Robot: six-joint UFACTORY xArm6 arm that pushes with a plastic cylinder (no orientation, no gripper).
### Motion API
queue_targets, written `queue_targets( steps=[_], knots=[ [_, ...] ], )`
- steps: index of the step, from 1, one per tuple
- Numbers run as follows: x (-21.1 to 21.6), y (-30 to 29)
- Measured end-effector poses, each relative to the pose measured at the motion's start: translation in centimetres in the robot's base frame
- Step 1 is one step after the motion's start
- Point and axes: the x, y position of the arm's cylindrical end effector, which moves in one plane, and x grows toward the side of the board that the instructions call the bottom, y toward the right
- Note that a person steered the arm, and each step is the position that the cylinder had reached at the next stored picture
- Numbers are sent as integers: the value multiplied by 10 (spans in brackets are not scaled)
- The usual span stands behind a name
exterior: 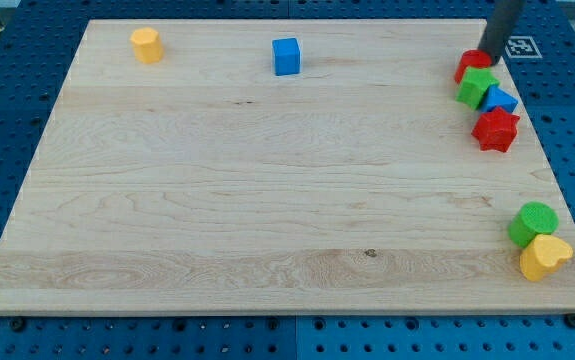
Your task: Slightly push green star towards up
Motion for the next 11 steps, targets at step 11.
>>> queue_targets(
  steps=[11],
  knots=[
    [73, -66]
  ],
)
